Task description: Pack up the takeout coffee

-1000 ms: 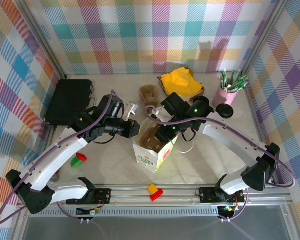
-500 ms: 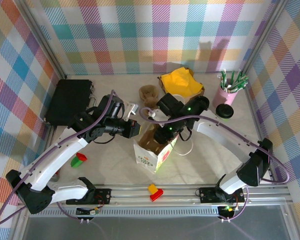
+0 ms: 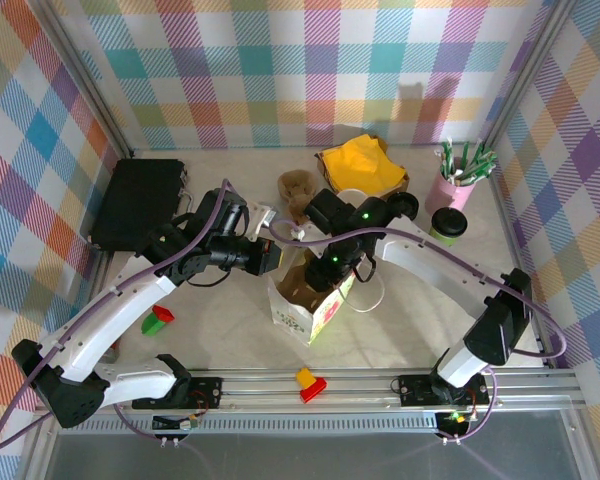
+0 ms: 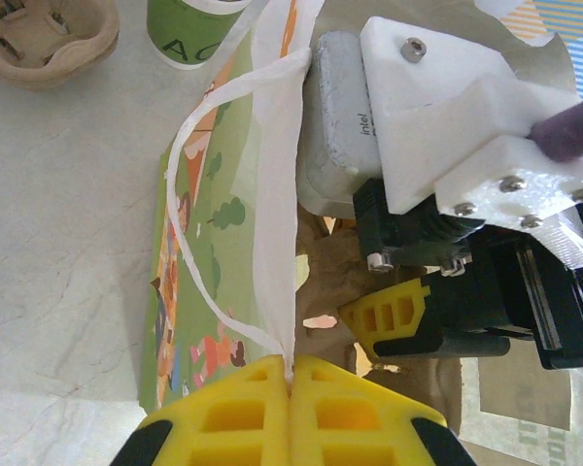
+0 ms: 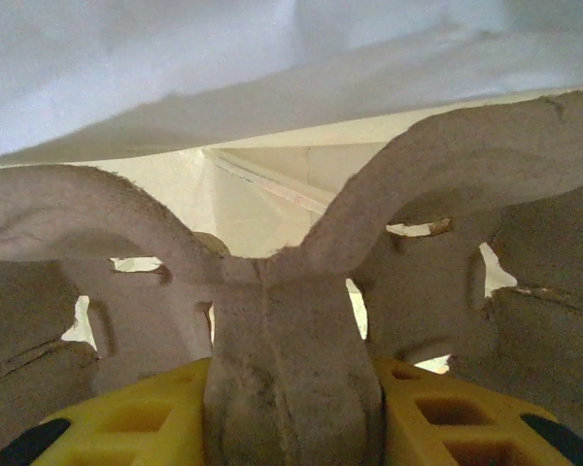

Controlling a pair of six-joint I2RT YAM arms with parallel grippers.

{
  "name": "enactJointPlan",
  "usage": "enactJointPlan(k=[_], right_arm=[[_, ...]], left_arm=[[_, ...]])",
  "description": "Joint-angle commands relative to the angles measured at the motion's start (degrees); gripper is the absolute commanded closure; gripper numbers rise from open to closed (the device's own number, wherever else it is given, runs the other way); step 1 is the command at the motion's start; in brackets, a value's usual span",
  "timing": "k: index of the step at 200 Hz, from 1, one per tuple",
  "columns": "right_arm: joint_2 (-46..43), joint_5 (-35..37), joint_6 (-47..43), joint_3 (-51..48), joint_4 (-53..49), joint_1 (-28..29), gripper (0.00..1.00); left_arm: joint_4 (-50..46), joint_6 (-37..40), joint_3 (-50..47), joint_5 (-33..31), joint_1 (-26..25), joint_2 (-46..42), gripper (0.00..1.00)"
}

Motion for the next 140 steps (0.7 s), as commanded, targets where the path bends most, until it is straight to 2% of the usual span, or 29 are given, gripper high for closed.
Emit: enactJointPlan(k=[1,84,140], right_arm=[[0.8,0.7,-0.3,2.2,-1.8,0.5,0.59],[2.8,1.5,-0.7,0.4,-1.0,0.6,0.59],[1.7,2.1,-1.6,-3.2,0.7,0.8,0.59]], left_arm=[[1.5,0.4,0.6,1.7,0.4,-0.1,0.97],[1.3,0.5,0.5,1.4,0.4,-0.1,0.98],[0.7,-0.1,0.6,-1.4,0.4,-0.2,0.98]])
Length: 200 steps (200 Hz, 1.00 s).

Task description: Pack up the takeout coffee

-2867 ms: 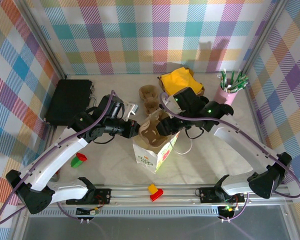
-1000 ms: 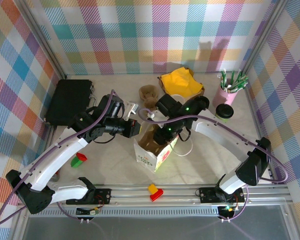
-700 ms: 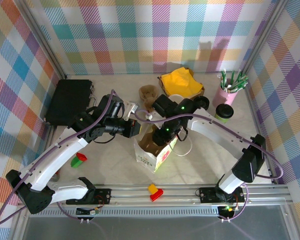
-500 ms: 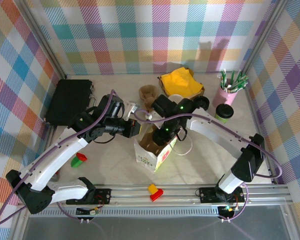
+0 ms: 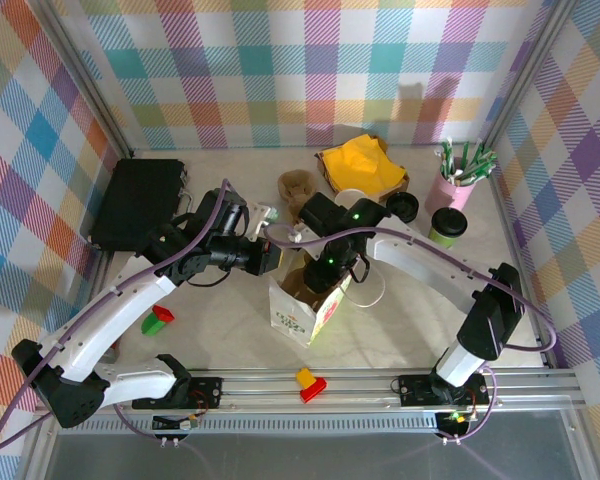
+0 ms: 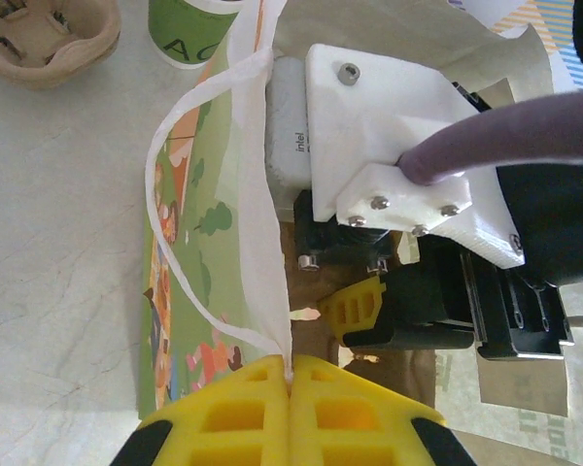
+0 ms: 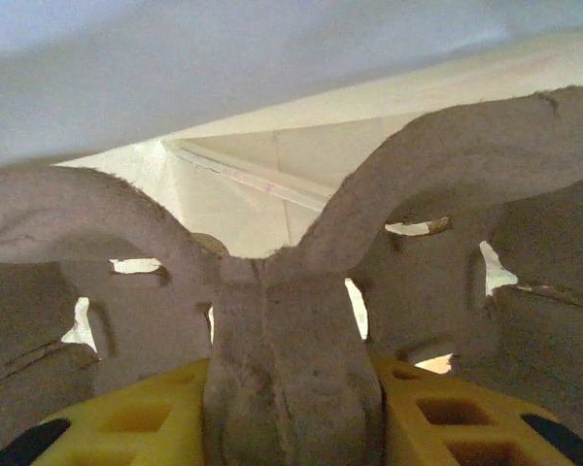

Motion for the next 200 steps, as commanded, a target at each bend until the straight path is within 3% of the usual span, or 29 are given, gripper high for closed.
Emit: enactJointPlan(k=[1,44,200], right_arm=[[-0.7,0.3,-1.4,-2.1,0.4,0.5,0.59],[-0.8,0.5,-1.2,-4.0,1.7,0.6,0.58],[3.5,2.4,-0.2,-7.6,5.7,2.1,0.56]], left_arm=[[0.7,-0.1,0.5,-1.2,0.4,-0.3,0.98],[0.2,-0.2,0.6,-4.4,0.4,-0.9,1.00],[0.2,-0.6,-0.1,-3.7,0.4,-1.1,1.00]])
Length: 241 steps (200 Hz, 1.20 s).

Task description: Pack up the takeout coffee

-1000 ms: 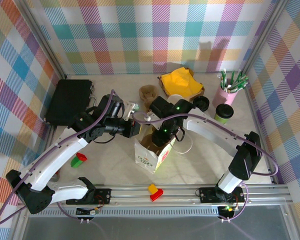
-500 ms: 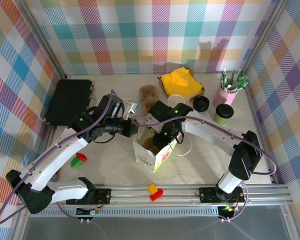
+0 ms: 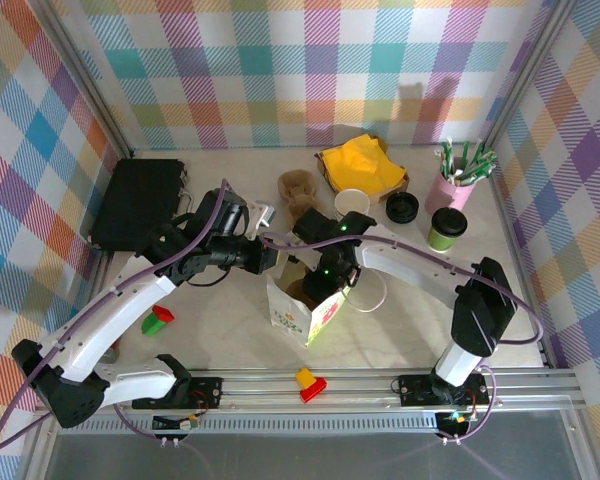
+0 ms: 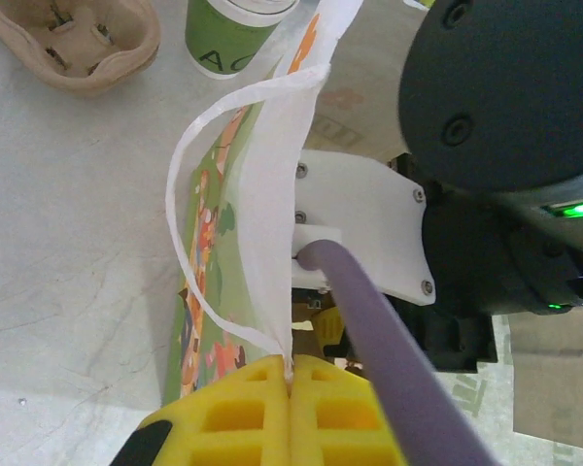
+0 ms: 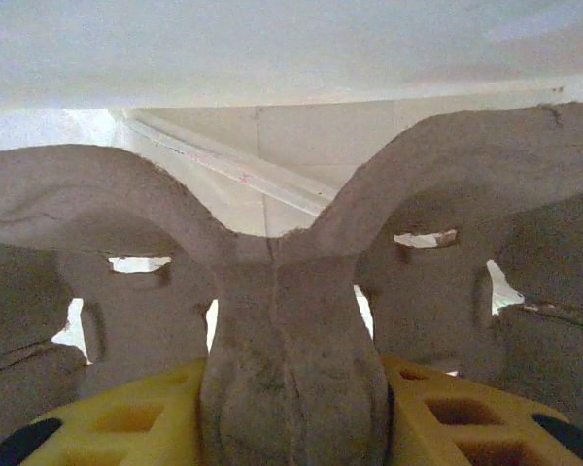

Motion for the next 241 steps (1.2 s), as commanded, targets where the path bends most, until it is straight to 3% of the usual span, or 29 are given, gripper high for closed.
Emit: enactJointPlan(k=[1,241], right_arm=[[1.1,0.4,-0.2,-1.1,0.4,0.9,0.56],[4.1,0.3,1.6,-9.7,8.9,1.5,0.54]], left_arm=[[0.4,-0.4,-0.2,-0.2,0.4,-1.1,1.00],[1.2,-1.1,-0.3,0.5,0.4,-0.4,1.00]])
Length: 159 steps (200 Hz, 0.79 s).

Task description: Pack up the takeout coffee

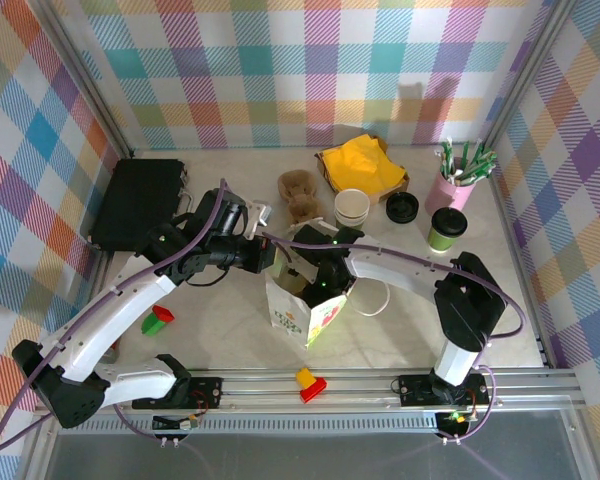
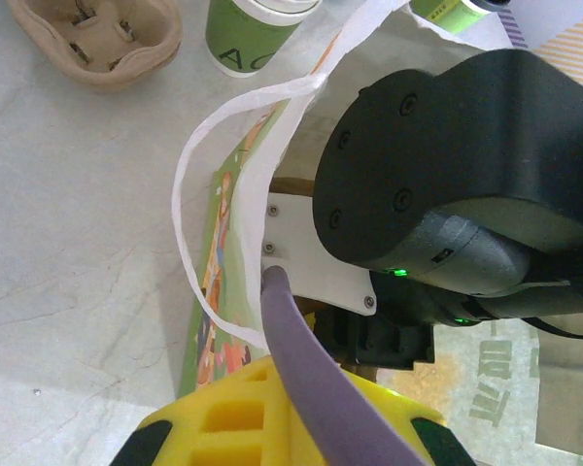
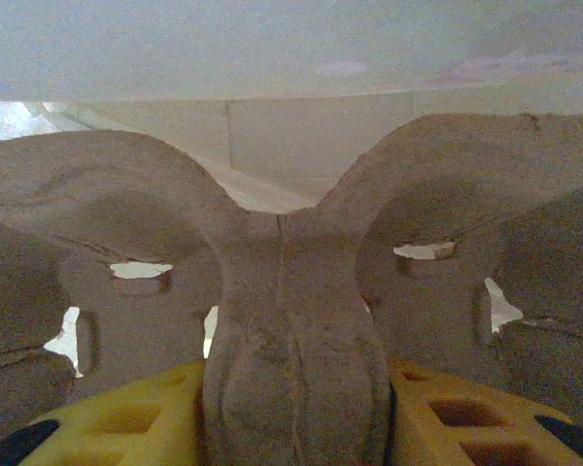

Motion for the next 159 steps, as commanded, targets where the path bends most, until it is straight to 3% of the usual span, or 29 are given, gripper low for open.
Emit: enactJointPlan(k=[1,46,110,159], right_arm=[[1.3,-0.2,0.8,-1.3,-0.1,0.8,0.54],[0.1,0.4,0.8,-0.4,-1.1,0.9,0.46],[-5.2,-0.6,4.3,8.2,-6.2,0.9,0.21],[-8.5,-1.2,7.7,13.2,-9.0,0.9,0.14]], left_arm=[[1.7,-0.6,-0.1,1.5,0.1,-0.4,1.00],[1.6,-0.6,0.0,1.5,0.1,-0.3,1.00],[0.7,-0.8,0.2,1.3,0.1,-0.4,1.00],[0.0,-1.0,0.7,0.8,0.1,-0.7,1.00]])
